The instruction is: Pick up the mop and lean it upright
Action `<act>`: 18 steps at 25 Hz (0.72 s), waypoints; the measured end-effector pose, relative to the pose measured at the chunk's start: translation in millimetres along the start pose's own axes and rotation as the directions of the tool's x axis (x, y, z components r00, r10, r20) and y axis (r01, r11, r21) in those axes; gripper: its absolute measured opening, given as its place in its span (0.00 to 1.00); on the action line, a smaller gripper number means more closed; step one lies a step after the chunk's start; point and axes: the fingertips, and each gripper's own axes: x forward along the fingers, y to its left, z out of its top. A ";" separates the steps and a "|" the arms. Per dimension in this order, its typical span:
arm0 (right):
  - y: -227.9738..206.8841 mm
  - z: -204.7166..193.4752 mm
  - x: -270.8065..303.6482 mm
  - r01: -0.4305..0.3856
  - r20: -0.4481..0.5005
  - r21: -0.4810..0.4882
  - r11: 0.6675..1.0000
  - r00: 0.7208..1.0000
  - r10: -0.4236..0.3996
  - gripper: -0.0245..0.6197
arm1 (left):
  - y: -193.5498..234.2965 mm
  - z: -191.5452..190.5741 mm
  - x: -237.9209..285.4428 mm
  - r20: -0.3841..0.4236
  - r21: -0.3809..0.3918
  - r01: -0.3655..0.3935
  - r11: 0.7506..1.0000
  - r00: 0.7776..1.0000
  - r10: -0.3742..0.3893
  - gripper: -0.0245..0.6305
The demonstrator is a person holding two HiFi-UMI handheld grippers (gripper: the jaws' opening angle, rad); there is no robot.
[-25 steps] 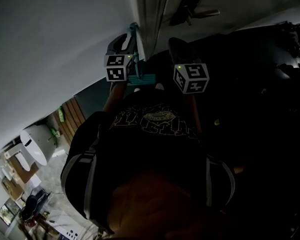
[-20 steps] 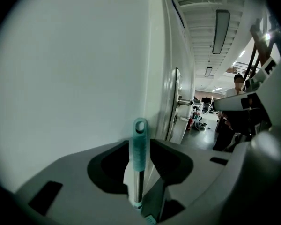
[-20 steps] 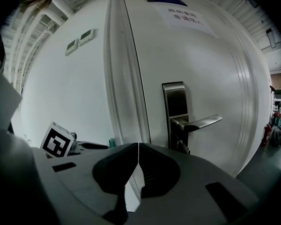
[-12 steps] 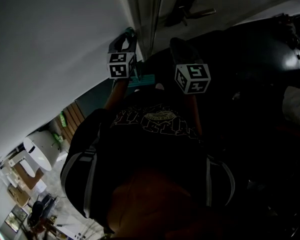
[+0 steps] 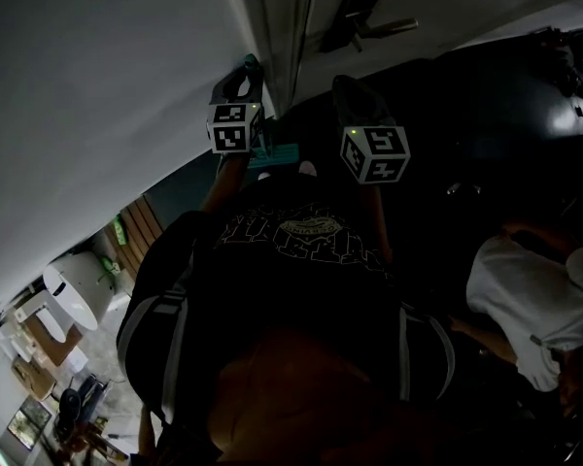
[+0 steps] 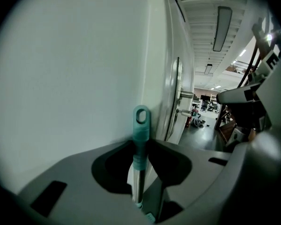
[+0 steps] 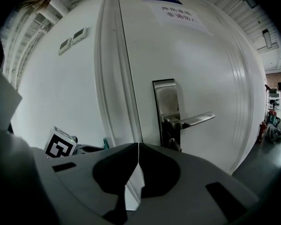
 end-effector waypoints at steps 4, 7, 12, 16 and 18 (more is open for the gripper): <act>-0.8 -1.7 1.1 -0.006 0.000 0.004 1.000 1.000 0.006 0.07 | 0.8 -1.9 4.4 -0.007 0.014 0.010 1.000 1.000 -0.009 0.26; -2.8 -3.7 -0.2 -0.007 -0.001 0.003 1.000 1.000 0.007 0.07 | 0.5 -2.8 5.7 0.000 0.014 0.009 1.000 1.000 -0.009 0.26; -8.2 -6.6 -6.8 -0.018 -0.003 0.003 1.000 1.000 0.018 0.07 | -12.4 -3.8 0.7 0.012 0.028 0.004 1.000 1.000 -0.004 0.26; 0.1 -7.9 -5.2 -0.034 -0.008 -0.003 0.999 0.999 0.034 0.07 | -8.7 -6.7 -9.3 0.018 0.019 -0.004 1.000 1.000 0.004 0.26; 3.2 -9.2 -5.3 -0.044 -0.011 -0.006 0.999 0.999 0.044 0.07 | -8.4 -8.8 -14.6 0.021 0.015 -0.010 1.000 1.000 0.010 0.26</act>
